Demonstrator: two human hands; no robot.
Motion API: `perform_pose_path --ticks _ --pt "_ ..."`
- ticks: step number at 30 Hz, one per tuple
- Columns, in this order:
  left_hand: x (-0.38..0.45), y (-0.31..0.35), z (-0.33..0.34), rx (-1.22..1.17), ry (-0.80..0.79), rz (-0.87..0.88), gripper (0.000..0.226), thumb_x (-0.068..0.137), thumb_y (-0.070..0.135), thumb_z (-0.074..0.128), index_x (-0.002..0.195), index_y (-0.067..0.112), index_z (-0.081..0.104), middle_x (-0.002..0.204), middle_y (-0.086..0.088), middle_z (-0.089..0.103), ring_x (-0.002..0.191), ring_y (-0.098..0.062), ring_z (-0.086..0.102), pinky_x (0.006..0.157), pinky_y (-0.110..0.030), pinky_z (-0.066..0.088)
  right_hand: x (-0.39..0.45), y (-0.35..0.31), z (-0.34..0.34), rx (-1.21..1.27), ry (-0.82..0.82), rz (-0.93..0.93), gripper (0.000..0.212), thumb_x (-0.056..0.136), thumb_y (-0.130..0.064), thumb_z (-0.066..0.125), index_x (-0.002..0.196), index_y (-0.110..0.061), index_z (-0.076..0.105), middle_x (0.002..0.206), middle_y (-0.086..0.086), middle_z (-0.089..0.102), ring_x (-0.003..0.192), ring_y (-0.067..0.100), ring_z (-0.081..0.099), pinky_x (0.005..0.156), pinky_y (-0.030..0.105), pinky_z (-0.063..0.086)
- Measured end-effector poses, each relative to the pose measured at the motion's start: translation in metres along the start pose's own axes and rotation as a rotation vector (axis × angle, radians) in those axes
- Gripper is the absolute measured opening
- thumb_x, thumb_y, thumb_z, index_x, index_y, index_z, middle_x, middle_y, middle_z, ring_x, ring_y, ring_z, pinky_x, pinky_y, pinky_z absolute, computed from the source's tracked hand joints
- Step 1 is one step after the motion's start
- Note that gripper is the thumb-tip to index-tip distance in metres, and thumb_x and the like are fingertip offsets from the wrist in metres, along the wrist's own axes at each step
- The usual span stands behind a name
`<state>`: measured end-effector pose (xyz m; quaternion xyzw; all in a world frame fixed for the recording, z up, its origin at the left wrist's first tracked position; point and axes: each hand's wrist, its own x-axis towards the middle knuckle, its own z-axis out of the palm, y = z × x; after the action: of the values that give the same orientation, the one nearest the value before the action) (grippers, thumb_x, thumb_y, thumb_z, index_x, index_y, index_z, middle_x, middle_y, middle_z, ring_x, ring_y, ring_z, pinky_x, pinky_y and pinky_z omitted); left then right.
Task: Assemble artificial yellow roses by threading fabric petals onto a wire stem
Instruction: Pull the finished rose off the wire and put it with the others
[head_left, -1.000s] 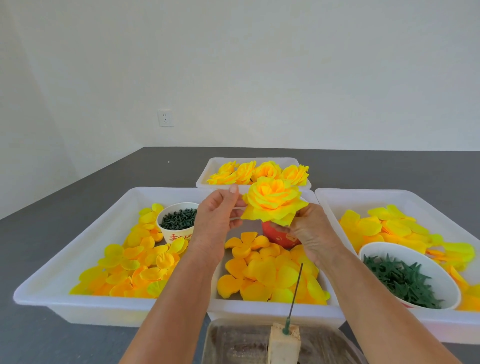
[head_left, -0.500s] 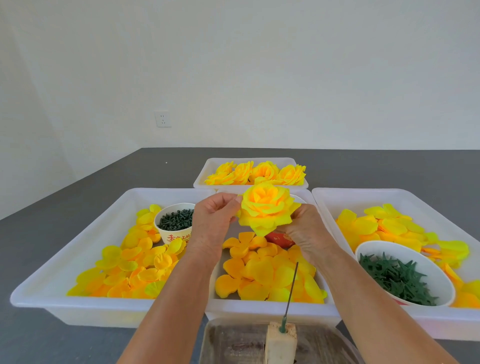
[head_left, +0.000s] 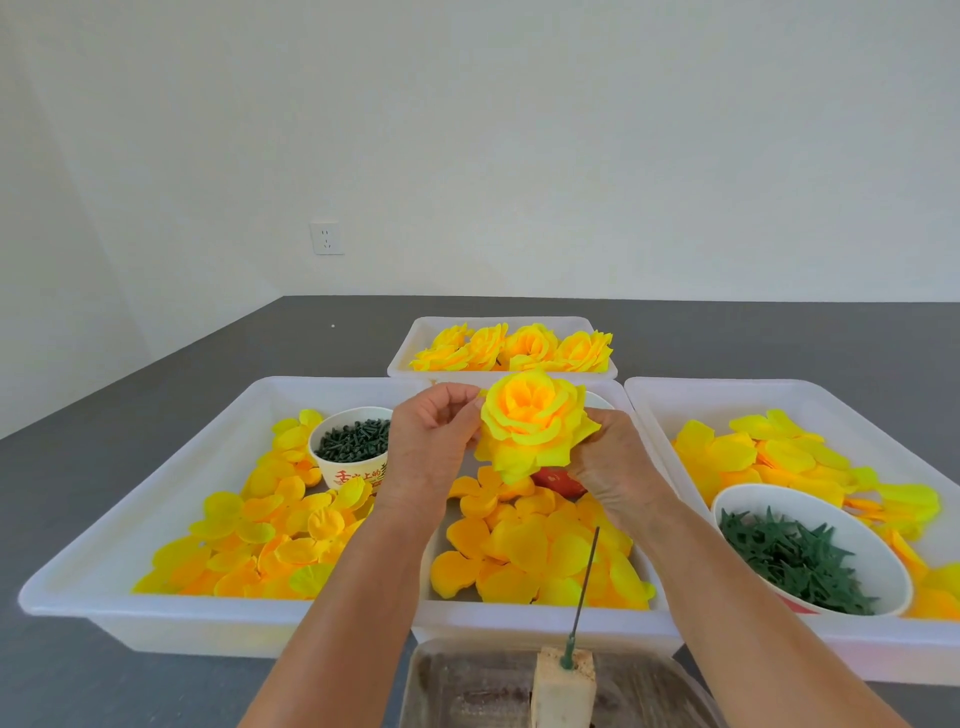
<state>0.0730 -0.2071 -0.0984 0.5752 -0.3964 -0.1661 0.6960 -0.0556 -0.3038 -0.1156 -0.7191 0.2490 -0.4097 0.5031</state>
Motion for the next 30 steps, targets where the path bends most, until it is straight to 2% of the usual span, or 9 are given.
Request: perform_pose_path --ticks 3,5,8,11,18,22,24,27,30 --pt "-0.0009 0.0020 -0.0001 -0.018 0.016 -0.030 0.017 0.088 0.006 0.059 0.077 0.016 0.068 0.062 -0.005 0.060 0.057 -0.010 0.050 0.056 -0.020 0.046 0.0004 0.0009 0.0014 -0.051 -0.046 0.062 0.014 0.082 -0.009 0.069 0.086 -0.022 0.063 0.077 -0.011 0.061 0.062 0.002 0.057 0.050 0.001 0.042" --pt "-0.0019 0.0031 -0.0007 -0.046 0.046 -0.048 0.016 0.088 0.009 0.060 0.074 0.013 0.067 0.056 -0.001 0.057 0.052 -0.006 0.049 0.054 -0.019 0.045 0.0005 0.0004 0.0026 0.027 -0.079 0.140 0.020 0.083 -0.003 0.066 0.102 -0.007 0.060 0.082 -0.004 0.062 0.056 0.004 0.059 0.046 0.002 0.042" --pt "-0.0038 0.0054 -0.0007 -0.102 0.064 -0.047 0.023 0.091 0.016 0.057 0.070 0.009 0.065 0.058 -0.001 0.057 0.056 -0.009 0.049 0.058 -0.023 0.046 0.0007 -0.0022 0.0024 0.155 -0.048 0.207 0.024 0.074 0.000 0.074 0.096 -0.007 0.065 0.067 -0.004 0.067 0.054 0.004 0.064 0.047 0.012 0.050" --pt "-0.0051 0.0080 -0.0001 -0.126 0.072 -0.024 0.022 0.093 0.013 0.054 0.075 0.013 0.067 0.060 0.005 0.061 0.057 -0.006 0.049 0.056 -0.019 0.044 0.0018 -0.0043 0.0021 0.268 -0.011 0.258 0.031 0.070 0.001 0.076 0.098 -0.006 0.066 0.078 0.008 0.069 0.067 0.020 0.066 0.059 0.025 0.058" --pt "-0.0053 0.0088 -0.0003 -0.114 0.077 -0.007 0.014 0.087 0.010 0.062 0.078 0.015 0.070 0.063 -0.005 0.055 0.056 -0.009 0.043 0.053 -0.018 0.040 0.0030 -0.0061 0.0012 0.320 0.071 0.251 0.021 0.070 0.005 0.074 0.075 -0.014 0.066 0.079 0.011 0.068 0.077 0.032 0.064 0.083 0.050 0.053" --pt "-0.0057 0.0082 0.0014 -0.038 0.042 -0.029 0.020 0.084 0.018 0.067 0.064 0.018 0.068 0.053 0.003 0.052 0.054 -0.007 0.043 0.053 -0.018 0.040 0.0029 -0.0047 0.0011 0.270 0.088 0.222 0.019 0.071 0.000 0.075 0.075 -0.016 0.066 0.090 0.018 0.069 0.089 0.040 0.063 0.089 0.057 0.049" --pt "-0.0056 0.0086 0.0020 -0.054 0.034 -0.067 0.026 0.083 0.024 0.067 0.058 0.016 0.065 0.054 -0.001 0.052 0.054 -0.010 0.044 0.053 -0.019 0.041 0.0034 -0.0026 0.0010 0.217 0.101 0.188 0.020 0.073 -0.003 0.075 0.074 -0.021 0.065 0.089 0.013 0.070 0.093 0.038 0.063 0.087 0.049 0.052" --pt "-0.0049 0.0092 0.0018 -0.065 0.021 -0.143 0.028 0.082 0.026 0.068 0.057 0.015 0.065 0.054 -0.001 0.055 0.053 -0.010 0.046 0.053 -0.019 0.042 0.0018 -0.0018 0.0011 0.139 0.096 0.127 0.020 0.077 -0.013 0.075 0.071 -0.029 0.066 0.065 -0.014 0.067 0.072 0.012 0.062 0.054 0.012 0.051" --pt "-0.0036 0.0077 0.0012 -0.077 -0.018 -0.235 0.027 0.087 0.014 0.062 0.061 0.012 0.066 0.052 0.001 0.054 0.053 -0.012 0.046 0.054 -0.022 0.042 0.0002 -0.0008 0.0004 0.077 0.072 0.119 0.016 0.080 -0.017 0.073 0.071 -0.028 0.067 0.060 -0.014 0.065 0.059 0.001 0.059 0.045 0.007 0.042"
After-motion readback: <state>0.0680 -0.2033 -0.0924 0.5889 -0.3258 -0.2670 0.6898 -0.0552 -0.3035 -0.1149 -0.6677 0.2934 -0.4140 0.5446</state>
